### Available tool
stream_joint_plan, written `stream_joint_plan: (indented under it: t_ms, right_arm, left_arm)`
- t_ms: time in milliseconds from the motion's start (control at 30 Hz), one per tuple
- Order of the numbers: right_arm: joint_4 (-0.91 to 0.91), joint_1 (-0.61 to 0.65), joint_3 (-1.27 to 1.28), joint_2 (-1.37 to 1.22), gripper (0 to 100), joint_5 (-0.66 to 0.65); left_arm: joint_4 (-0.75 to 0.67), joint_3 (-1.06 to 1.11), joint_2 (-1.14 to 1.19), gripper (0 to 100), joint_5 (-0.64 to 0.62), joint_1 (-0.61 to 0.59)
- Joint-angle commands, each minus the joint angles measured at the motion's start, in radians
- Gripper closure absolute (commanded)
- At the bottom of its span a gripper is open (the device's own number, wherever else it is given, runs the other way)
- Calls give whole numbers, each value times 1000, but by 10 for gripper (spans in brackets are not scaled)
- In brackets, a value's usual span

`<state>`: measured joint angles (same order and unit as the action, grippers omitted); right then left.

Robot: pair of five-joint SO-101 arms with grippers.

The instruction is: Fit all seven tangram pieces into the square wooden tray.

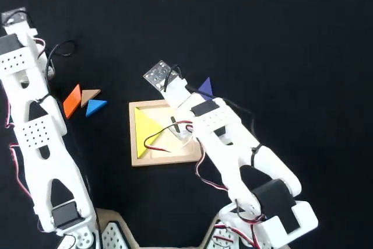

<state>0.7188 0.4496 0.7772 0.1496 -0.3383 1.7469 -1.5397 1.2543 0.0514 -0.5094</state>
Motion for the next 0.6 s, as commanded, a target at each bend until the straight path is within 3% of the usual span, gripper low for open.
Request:
stream_joint_plan:
  t_ms: [0,200,433,567]
  right_arm:
    - [5,-14,-8,48,965,2]
    - [5,-35,-16,48,965,2]
    - [6,-135,-51,48,966,9]
    - [2,-199,-71,48,966,11]
  left_arm:
    - [15,-71,-40,973,3,-8]
    - [18,120,-316,973,-11,25]
    - [14,885,-1031,972,-68,145]
    - [14,1168,-1375,972,-84,262]
